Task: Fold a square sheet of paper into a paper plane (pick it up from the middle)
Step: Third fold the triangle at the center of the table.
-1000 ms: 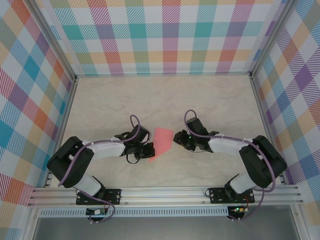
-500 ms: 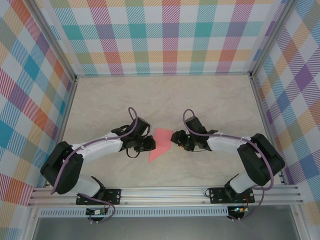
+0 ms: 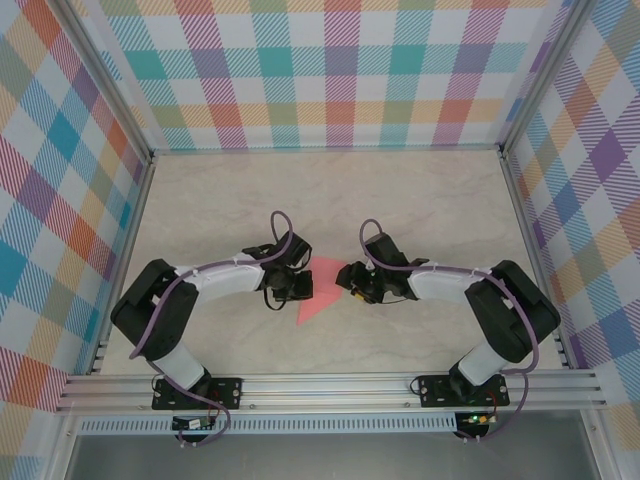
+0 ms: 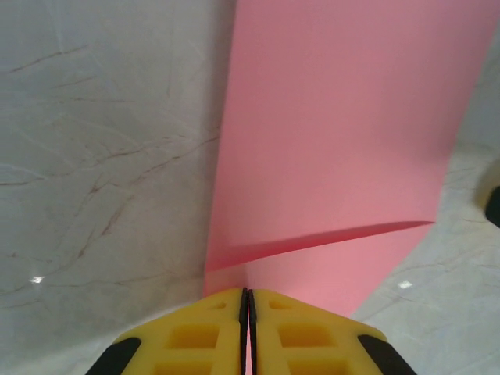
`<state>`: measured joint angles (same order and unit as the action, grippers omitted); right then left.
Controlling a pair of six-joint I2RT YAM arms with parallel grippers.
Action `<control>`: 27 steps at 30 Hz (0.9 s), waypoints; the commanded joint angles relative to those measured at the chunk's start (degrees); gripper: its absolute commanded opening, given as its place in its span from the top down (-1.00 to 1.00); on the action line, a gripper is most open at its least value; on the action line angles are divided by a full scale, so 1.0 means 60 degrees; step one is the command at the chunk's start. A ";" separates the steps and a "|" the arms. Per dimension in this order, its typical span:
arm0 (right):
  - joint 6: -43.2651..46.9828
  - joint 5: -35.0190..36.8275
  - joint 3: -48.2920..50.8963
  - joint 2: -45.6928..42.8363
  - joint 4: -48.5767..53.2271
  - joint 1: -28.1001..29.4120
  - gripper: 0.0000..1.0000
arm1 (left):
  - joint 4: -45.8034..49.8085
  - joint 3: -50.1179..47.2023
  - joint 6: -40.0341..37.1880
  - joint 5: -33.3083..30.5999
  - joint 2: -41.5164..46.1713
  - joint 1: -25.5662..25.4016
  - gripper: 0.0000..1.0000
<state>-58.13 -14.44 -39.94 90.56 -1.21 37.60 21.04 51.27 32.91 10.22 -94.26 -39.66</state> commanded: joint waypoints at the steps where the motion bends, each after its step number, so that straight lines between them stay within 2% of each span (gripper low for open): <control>1: -0.0162 -0.0255 -0.0193 0.0165 -0.0327 0.0082 -0.07 | 0.0405 0.0079 -0.0167 -0.0344 -0.0172 0.0045 0.78; 8: -0.0367 -0.0443 -0.0322 0.0509 -0.0594 0.0152 -0.02 | 0.0336 0.0044 -0.0268 -0.0297 -0.0548 0.0062 0.80; 27: -0.0964 -0.0846 -0.0528 0.1092 -0.1628 0.0178 0.09 | 0.0143 -0.0315 -0.0327 -0.0196 -0.0360 0.0073 0.81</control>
<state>-63.11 -18.57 -41.50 96.29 -8.64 38.33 21.04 51.13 31.86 9.37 -95.79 -39.62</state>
